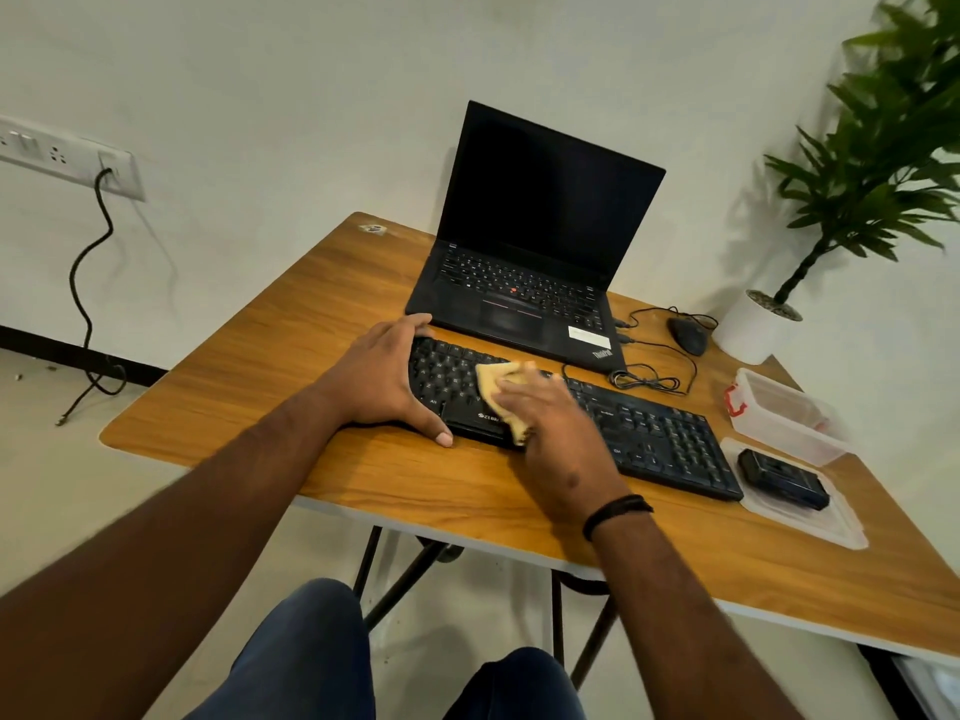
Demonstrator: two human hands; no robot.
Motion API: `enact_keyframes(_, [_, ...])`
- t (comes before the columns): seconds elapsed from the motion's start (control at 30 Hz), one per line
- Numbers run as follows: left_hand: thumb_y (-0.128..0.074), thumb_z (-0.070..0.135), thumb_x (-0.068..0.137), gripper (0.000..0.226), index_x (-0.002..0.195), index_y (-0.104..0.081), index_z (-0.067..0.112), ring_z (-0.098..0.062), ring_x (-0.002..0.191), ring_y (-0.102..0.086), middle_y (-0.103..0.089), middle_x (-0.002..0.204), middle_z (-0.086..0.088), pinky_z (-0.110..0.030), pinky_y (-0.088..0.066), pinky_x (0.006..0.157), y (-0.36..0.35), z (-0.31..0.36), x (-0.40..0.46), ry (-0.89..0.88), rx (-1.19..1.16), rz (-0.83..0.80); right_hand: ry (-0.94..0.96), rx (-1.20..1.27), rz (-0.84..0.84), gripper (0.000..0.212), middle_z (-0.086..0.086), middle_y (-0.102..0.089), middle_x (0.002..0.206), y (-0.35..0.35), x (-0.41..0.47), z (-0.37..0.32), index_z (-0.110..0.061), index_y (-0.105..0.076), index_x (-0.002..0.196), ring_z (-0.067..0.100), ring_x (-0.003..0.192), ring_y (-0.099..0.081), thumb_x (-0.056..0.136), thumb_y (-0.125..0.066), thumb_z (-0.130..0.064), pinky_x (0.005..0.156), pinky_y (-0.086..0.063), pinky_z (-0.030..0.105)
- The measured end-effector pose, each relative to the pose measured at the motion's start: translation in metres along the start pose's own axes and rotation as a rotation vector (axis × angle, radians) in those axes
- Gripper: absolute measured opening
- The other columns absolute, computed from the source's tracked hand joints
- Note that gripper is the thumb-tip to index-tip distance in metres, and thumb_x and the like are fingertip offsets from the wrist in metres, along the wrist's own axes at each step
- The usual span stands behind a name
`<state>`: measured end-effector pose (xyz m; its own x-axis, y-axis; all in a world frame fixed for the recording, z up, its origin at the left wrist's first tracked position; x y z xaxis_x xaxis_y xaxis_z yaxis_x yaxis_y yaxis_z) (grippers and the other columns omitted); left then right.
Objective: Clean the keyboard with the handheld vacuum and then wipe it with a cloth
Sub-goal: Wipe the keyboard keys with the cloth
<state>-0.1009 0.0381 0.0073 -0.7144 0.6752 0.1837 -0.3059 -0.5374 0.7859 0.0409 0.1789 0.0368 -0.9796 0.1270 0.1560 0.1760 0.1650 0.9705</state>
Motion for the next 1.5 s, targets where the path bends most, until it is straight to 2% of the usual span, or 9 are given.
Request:
enact_keyframes(0.13, [-0.078, 0.088, 0.024, 0.162, 0.157, -0.016, 0.022, -0.018, 0.145, -0.028, -0.037, 0.155, 0.006, -0.042, -0.026, 0.121, 0.0, 0.0, 0.0, 0.006, -0.001, -0.009, -0.305, -0.098, 0.045, 0.055, 0.006, -0.035, 0.157, 0.022, -0.012, 0.059, -0.02, -0.053, 0.14, 0.032, 0.149, -0.021, 0.094, -0.042, 0.009, 0.123, -0.013, 0.046])
enact_keyframes(0.3, [-0.078, 0.089, 0.023, 0.163, 0.158, -0.016, 0.022, -0.018, 0.145, -0.028, -0.037, 0.155, 0.005, -0.042, -0.026, 0.12, -0.001, 0.001, -0.001, 0.01, -0.002, -0.008, -0.495, -0.075, 0.138, 0.039, 0.017, -0.058, 0.133, 0.016, -0.021, 0.038, -0.008, -0.056, 0.131, 0.031, 0.126, -0.052, 0.094, -0.045, 0.0, 0.107, -0.045, 0.041])
enact_keyframes(0.57, [-0.08, 0.086, 0.025, 0.159, 0.157, -0.016, 0.023, -0.017, 0.144, -0.028, -0.037, 0.154, 0.007, -0.038, -0.024, 0.119, -0.001, 0.0, 0.0, 0.013, 0.0, -0.002, -0.394, 0.014, 0.154, 0.049, 0.015, -0.043, 0.152, -0.002, -0.013, -0.029, -0.008, -0.047, 0.142, 0.028, 0.147, -0.028, 0.094, -0.044, 0.0, 0.12, -0.029, 0.041])
enact_keyframes(0.77, [-0.074, 0.092, 0.021, 0.163, 0.157, -0.017, 0.023, -0.017, 0.144, -0.028, -0.037, 0.154, 0.007, -0.038, -0.024, 0.119, 0.0, 0.001, 0.0, 0.004, -0.004, 0.003, -0.241, 0.067, 0.132, 0.056, 0.01, -0.043, 0.153, -0.004, -0.021, -0.044, -0.012, -0.042, 0.148, 0.023, 0.147, -0.03, 0.094, -0.043, 0.002, 0.12, -0.025, 0.033])
enact_keyframes(0.97, [-0.077, 0.088, 0.022, 0.162, 0.157, -0.017, 0.023, -0.018, 0.145, -0.026, -0.034, 0.156, 0.005, -0.039, -0.024, 0.119, 0.001, 0.002, -0.002, 0.012, -0.008, 0.002, -0.372, 0.103, 0.207, 0.046, 0.01, -0.061, 0.129, 0.01, -0.016, -0.024, -0.014, -0.05, 0.138, 0.023, 0.115, -0.058, 0.094, -0.043, 0.0, 0.096, -0.051, 0.033])
enact_keyframes(1.07, [-0.083, 0.079, 0.029, 0.155, 0.157, -0.018, 0.021, -0.019, 0.144, -0.028, -0.036, 0.155, 0.003, -0.038, -0.024, 0.119, 0.001, 0.001, -0.001, 0.011, -0.005, 0.013, -0.305, 0.073, 0.084, 0.05, 0.016, -0.041, 0.152, -0.007, -0.016, -0.055, -0.011, -0.042, 0.145, 0.028, 0.142, -0.036, 0.096, -0.042, -0.001, 0.117, -0.034, 0.039])
enact_keyframes(1.2, [-0.095, 0.05, 0.049, 0.136, 0.157, -0.019, 0.017, -0.02, 0.143, -0.029, -0.04, 0.152, 0.002, -0.034, -0.022, 0.117, 0.0, 0.002, 0.002, -0.022, -0.002, 0.033, -0.128, 0.094, 0.056, 0.056, 0.01, -0.037, 0.157, -0.017, -0.016, -0.085, -0.011, -0.041, 0.148, 0.022, 0.151, -0.02, 0.094, -0.041, 0.004, 0.124, -0.018, 0.037])
enact_keyframes(1.33, [-0.083, 0.075, 0.031, 0.152, 0.157, -0.018, 0.021, -0.019, 0.144, -0.028, -0.036, 0.155, 0.003, -0.036, -0.024, 0.117, -0.001, 0.0, 0.001, 0.008, -0.004, -0.002, -0.119, 0.133, 0.095, 0.042, 0.008, -0.058, 0.137, 0.008, -0.013, -0.07, -0.013, -0.059, 0.133, 0.021, 0.133, -0.047, 0.094, -0.05, 0.0, 0.112, -0.037, 0.033])
enact_keyframes(1.5, [-0.077, 0.08, 0.028, 0.154, 0.157, -0.018, 0.02, -0.019, 0.143, -0.028, -0.037, 0.154, 0.003, -0.036, -0.024, 0.117, 0.0, 0.001, -0.001, -0.001, -0.01, 0.002, -0.031, -0.109, 0.0, 0.049, 0.008, -0.034, 0.157, 0.004, 0.009, -0.071, -0.011, -0.045, 0.144, 0.025, 0.149, -0.021, 0.097, -0.057, -0.02, 0.122, -0.02, 0.037])
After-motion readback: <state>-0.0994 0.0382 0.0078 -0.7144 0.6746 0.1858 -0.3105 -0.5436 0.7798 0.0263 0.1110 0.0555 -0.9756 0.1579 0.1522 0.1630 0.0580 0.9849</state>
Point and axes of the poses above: each hand's wrist, its own x-axis towards the middle knuckle, its own y-axis out of the back of the hand, z = x × y, the point moved 8 cm from there along x, towards the middle knuckle
